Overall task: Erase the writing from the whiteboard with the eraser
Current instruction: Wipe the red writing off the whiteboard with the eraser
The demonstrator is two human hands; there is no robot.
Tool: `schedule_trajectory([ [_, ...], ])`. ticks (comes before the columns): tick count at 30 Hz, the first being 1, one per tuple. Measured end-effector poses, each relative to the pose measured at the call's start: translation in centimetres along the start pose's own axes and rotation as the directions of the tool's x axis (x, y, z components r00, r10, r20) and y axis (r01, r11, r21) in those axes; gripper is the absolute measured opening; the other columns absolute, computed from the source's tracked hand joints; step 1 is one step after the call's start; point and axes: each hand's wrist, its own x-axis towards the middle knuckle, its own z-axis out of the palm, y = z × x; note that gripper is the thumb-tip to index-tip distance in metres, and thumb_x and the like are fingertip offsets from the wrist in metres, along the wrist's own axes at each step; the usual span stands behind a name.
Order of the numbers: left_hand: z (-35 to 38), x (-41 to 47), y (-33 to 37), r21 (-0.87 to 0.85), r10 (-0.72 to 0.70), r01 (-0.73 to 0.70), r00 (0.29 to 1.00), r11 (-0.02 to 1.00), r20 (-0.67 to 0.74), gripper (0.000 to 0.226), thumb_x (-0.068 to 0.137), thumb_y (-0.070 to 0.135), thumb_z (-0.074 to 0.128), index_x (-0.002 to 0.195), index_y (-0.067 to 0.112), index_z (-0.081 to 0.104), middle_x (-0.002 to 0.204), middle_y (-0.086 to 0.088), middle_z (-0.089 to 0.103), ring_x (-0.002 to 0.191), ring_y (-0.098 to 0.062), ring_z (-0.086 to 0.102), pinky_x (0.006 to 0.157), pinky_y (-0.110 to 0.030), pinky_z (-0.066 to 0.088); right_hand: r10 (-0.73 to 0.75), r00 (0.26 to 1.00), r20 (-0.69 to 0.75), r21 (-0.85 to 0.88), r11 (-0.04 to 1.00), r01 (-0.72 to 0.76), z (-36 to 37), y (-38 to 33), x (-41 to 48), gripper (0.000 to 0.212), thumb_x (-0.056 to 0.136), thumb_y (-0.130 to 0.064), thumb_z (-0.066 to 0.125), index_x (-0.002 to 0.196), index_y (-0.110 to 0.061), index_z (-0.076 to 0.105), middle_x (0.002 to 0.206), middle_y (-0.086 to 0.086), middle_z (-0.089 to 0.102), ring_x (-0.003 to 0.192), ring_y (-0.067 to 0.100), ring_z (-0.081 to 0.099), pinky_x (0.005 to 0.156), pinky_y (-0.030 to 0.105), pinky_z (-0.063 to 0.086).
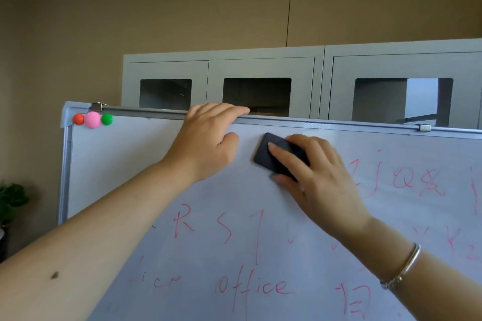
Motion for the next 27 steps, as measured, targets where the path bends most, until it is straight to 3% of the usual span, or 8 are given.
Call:
schedule_trajectory([
  [3,0.4,0.5,1.5,0.002,0.031,-0.031,0.999,1.0,0.034,0.064,0.079,0.02,0.035,0.14,0.017,0.055,0.139,-0.002,0.058,0.129,-0.022,0.048,0.111,-0.029,0.023,-0.191,0.978,0.083,-0.007,0.981,0.192,0.4,-1.2,-1.5,0.04,0.1,-0.031,0.062,0.136,-0.015,0.062,0.13,0.017,0.06,0.115,0.036,0.054,0.095,0.045,0.046],
  [5,0.9,0.7,2.4,-0.002,0.046,-0.046,0.998,0.999,0.051,0.065,0.08,0.021,0.035,0.142,0.017,0.053,0.142,-0.001,0.057,0.131,-0.022,0.046,0.114,-0.031,0.024,-0.241,0.964,0.113,-0.004,0.97,0.243,0.0,-0.7,-1.8,0.039,0.101,-0.032,0.059,0.137,-0.017,0.062,0.132,0.015,0.06,0.117,0.034,0.054,0.097,0.043,0.045],
  [10,1.7,0.9,2.8,0.013,0.062,-0.063,0.998,0.998,0.011,0.064,0.079,0.022,0.034,0.139,0.015,0.056,0.139,-0.003,0.06,0.127,-0.023,0.049,0.109,-0.029,0.025,0.024,1.0,-0.009,-0.002,1.0,-0.024,-1.0,2.1,-1.0,0.044,0.094,-0.033,0.069,0.134,-0.015,0.064,0.13,0.015,0.058,0.112,0.035,0.053,0.09,0.049,0.05],
  [12,1.7,0.9,2.7,0.02,0.049,-0.049,0.999,0.999,-0.002,0.062,0.079,0.019,0.038,0.137,0.015,0.058,0.137,-0.003,0.061,0.126,-0.024,0.051,0.108,-0.029,0.025,-0.005,1.0,-0.003,-0.005,1.0,0.005,-0.9,1.7,-1.5,0.042,0.095,-0.031,0.067,0.134,-0.014,0.064,0.129,0.017,0.058,0.112,0.036,0.053,0.091,0.049,0.049],
  [16,1.6,0.7,2.8,0.023,0.039,-0.039,0.999,0.999,0.001,0.062,0.078,0.017,0.039,0.138,0.015,0.057,0.137,-0.002,0.061,0.125,-0.023,0.05,0.108,-0.028,0.024,-0.197,0.977,0.088,-0.004,0.98,0.198,-0.4,0.8,-3.0,0.039,0.1,-0.03,0.064,0.137,-0.017,0.061,0.131,0.017,0.06,0.115,0.038,0.057,0.094,0.046,0.047],
  [22,1.6,0.6,2.5,0.026,0.031,-0.032,0.999,0.999,0.026,0.064,0.079,0.017,0.039,0.141,0.018,0.054,0.14,-0.001,0.058,0.128,-0.021,0.047,0.11,-0.027,0.022,0.055,0.998,-0.035,-0.003,0.998,-0.055,-1.5,3.2,-1.6,0.044,0.094,-0.028,0.074,0.134,-0.014,0.064,0.129,0.017,0.058,0.111,0.038,0.054,0.09,0.051,0.051],
  [27,1.5,1.1,3.3,0.005,-0.003,0.003,0.999,1.0,0.044,0.063,0.08,0.022,0.034,0.14,0.022,0.055,0.138,0.003,0.059,0.128,-0.019,0.047,0.108,-0.025,0.02,-0.2,0.976,0.089,0.022,0.98,0.199,-1.1,1.9,-3.8,0.038,0.1,-0.032,0.062,0.136,-0.017,0.062,0.132,0.016,0.058,0.116,0.036,0.055,0.095,0.046,0.049],
])
